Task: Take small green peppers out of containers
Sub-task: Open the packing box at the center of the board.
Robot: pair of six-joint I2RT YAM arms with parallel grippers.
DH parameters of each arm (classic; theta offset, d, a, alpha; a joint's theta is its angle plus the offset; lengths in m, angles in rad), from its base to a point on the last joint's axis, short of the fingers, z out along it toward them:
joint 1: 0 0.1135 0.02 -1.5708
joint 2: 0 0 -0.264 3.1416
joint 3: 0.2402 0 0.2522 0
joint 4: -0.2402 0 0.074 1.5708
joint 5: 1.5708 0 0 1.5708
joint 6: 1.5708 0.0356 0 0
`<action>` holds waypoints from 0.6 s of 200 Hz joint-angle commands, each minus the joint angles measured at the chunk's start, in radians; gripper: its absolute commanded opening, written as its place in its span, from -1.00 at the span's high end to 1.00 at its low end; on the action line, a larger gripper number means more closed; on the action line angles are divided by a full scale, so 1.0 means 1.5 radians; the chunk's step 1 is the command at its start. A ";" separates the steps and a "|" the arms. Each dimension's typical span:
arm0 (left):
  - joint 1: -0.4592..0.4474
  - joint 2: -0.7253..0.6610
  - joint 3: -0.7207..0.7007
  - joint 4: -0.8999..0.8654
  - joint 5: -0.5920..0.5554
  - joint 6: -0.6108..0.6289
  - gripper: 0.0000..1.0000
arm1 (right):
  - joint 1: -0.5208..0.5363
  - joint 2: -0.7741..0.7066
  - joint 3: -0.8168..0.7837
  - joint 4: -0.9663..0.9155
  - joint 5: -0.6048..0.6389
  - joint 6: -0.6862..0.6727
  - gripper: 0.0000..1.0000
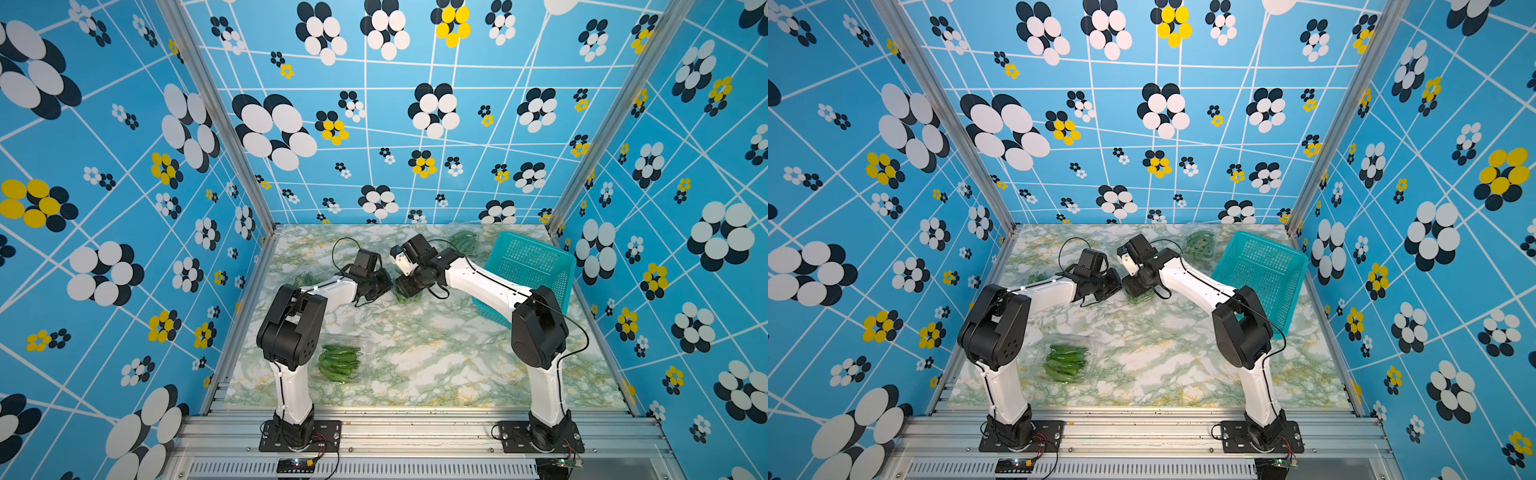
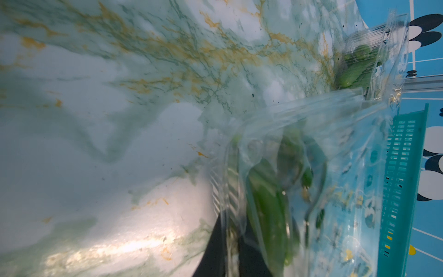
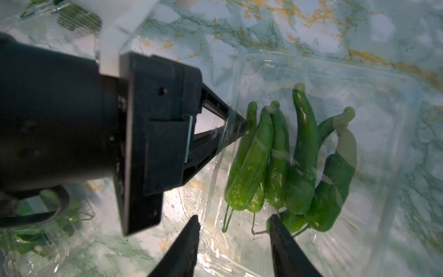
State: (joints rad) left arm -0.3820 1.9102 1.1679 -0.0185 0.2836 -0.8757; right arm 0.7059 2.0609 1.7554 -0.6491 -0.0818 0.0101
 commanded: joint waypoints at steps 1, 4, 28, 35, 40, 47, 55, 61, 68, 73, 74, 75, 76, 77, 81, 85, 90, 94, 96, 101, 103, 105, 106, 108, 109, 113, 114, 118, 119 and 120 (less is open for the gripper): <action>-0.006 0.015 -0.004 0.015 0.011 -0.007 0.76 | 0.016 0.017 -0.013 0.008 0.014 -0.004 0.00; -0.006 0.015 -0.004 0.015 0.011 -0.006 0.76 | 0.017 0.018 -0.014 0.009 0.015 -0.004 0.00; -0.006 0.016 -0.004 0.016 0.013 -0.007 0.76 | 0.021 0.032 -0.015 0.019 0.021 0.003 0.00; -0.006 0.016 -0.004 0.018 0.015 -0.008 0.76 | 0.021 0.035 -0.017 0.023 0.027 0.005 -0.01; -0.007 0.016 -0.005 0.020 0.015 -0.009 0.76 | 0.022 0.037 -0.018 0.025 0.029 0.006 -0.01; -0.007 0.016 -0.006 0.021 0.016 -0.010 0.76 | 0.024 0.041 -0.019 0.028 0.034 0.008 0.00; -0.007 0.016 -0.006 0.023 0.017 -0.011 0.76 | 0.023 0.045 -0.020 0.034 0.042 0.013 0.01; -0.008 0.017 -0.007 0.025 0.019 -0.012 0.76 | 0.023 0.047 -0.023 0.039 0.047 0.015 0.01; -0.008 0.017 -0.007 0.026 0.020 -0.012 0.76 | 0.023 0.050 -0.024 0.044 0.054 0.019 0.01; -0.008 0.017 -0.007 0.028 0.021 -0.013 0.76 | 0.023 0.054 -0.025 0.046 0.058 0.022 0.01; -0.008 0.017 -0.007 0.027 0.021 -0.013 0.76 | 0.023 0.054 -0.025 0.047 0.060 0.022 0.01; -0.008 0.017 -0.007 0.027 0.021 -0.013 0.76 | 0.023 0.054 -0.025 0.047 0.060 0.023 0.02; -0.008 0.017 -0.007 0.028 0.021 -0.013 0.76 | 0.023 0.054 -0.025 0.048 0.060 0.023 0.02; -0.008 0.017 -0.007 0.027 0.021 -0.013 0.76 | 0.023 0.055 -0.025 0.048 0.061 0.023 0.02; -0.008 0.016 -0.007 0.027 0.022 -0.013 0.76 | 0.023 0.057 -0.024 0.048 0.065 0.025 0.03; -0.008 0.017 -0.008 0.028 0.023 -0.013 0.76 | 0.023 0.058 -0.025 0.048 0.070 0.026 0.03; -0.008 0.017 -0.008 0.030 0.023 -0.014 0.76 | 0.023 0.060 -0.026 0.051 0.074 0.027 0.04; -0.008 0.017 -0.009 0.030 0.023 -0.015 0.76 | 0.023 0.061 -0.028 0.053 0.079 0.028 0.05; -0.008 0.017 -0.009 0.031 0.023 -0.015 0.76 | 0.023 0.061 -0.029 0.053 0.080 0.028 0.06; -0.008 0.017 -0.010 0.032 0.024 -0.016 0.76 | 0.023 0.062 -0.031 0.056 0.083 0.027 0.06; -0.009 0.017 -0.010 0.031 0.024 -0.016 0.76 | 0.023 0.063 -0.031 0.056 0.084 0.027 0.06; -0.008 0.018 -0.010 0.032 0.024 -0.016 0.76 | 0.023 0.063 -0.032 0.057 0.085 0.027 0.07; -0.009 0.018 -0.010 0.032 0.024 -0.016 0.76 | 0.023 0.063 -0.033 0.057 0.086 0.027 0.07; -0.009 0.018 -0.010 0.033 0.024 -0.016 0.76 | 0.023 0.064 -0.033 0.058 0.088 0.026 0.08; -0.008 0.018 -0.010 0.033 0.024 -0.015 0.77 | 0.023 0.064 -0.034 0.057 0.089 0.027 0.08; -0.008 0.018 -0.010 0.034 0.025 -0.015 0.77 | 0.023 0.065 -0.036 0.059 0.092 0.028 0.09; -0.008 0.018 -0.010 0.034 0.025 -0.015 0.76 | 0.023 0.065 -0.036 0.059 0.093 0.029 0.09; -0.008 0.020 -0.010 0.034 0.026 -0.015 0.76 | 0.023 0.067 -0.038 0.059 0.097 0.030 0.10; -0.008 0.019 -0.010 0.034 0.026 -0.015 0.77 | 0.023 0.067 -0.038 0.059 0.097 0.029 0.10; -0.008 0.019 -0.010 0.033 0.026 -0.015 0.77 | 0.023 0.067 -0.039 0.059 0.097 0.030 0.10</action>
State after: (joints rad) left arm -0.3866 1.9255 1.1660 0.0048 0.2913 -0.8921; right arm 0.7387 2.1235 1.7306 -0.5640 0.0116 0.0338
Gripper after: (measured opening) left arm 0.119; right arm 0.459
